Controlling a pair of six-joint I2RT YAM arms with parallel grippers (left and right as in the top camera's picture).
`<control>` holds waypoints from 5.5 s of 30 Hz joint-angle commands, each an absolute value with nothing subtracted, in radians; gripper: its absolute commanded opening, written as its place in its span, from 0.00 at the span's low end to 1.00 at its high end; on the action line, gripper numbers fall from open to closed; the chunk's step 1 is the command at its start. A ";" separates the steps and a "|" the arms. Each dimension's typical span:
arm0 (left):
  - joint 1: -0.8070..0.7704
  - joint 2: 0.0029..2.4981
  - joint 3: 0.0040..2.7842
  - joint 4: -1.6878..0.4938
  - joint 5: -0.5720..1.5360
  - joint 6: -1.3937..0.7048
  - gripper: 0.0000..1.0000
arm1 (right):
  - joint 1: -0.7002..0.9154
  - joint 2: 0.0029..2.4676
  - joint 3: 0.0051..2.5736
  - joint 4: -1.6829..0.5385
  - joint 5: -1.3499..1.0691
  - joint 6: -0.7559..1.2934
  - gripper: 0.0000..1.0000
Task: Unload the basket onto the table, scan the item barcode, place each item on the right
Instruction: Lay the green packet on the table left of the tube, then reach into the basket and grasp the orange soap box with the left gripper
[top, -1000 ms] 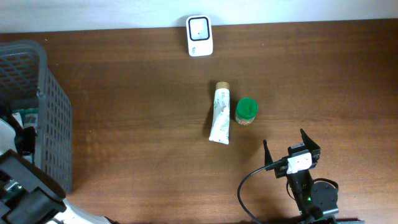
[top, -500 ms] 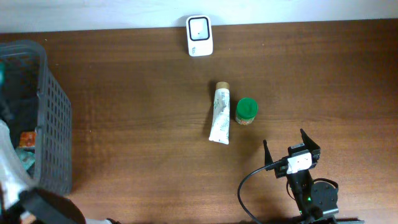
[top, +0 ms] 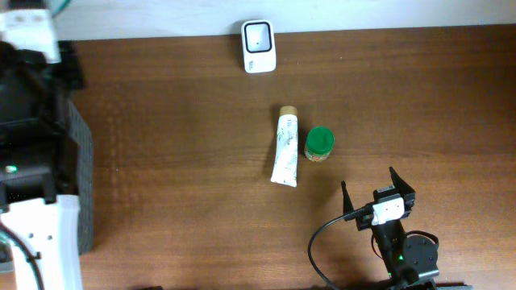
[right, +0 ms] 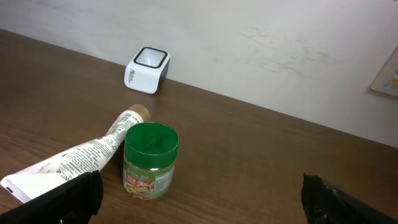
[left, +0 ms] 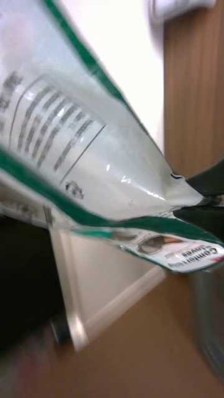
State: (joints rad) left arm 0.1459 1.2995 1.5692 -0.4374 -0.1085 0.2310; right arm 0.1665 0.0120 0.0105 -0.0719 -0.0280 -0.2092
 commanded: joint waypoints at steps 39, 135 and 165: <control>-0.298 1.867 1.835 -0.962 0.180 -0.370 0.99 | 0.172 0.006 0.006 -0.075 -0.038 -0.198 0.99; 0.736 1.904 1.901 -1.256 -0.121 -0.282 0.99 | 0.172 0.006 0.006 -0.075 -0.038 -0.198 0.98; 0.733 1.991 1.346 -0.662 -0.075 -0.207 0.69 | 0.172 0.006 0.006 -0.076 -0.038 -0.198 0.98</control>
State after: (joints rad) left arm 0.7322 1.9732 1.3563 -0.6571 -0.0753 -0.2169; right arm 0.1665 0.0120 0.0105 -0.0719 -0.0280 -0.2092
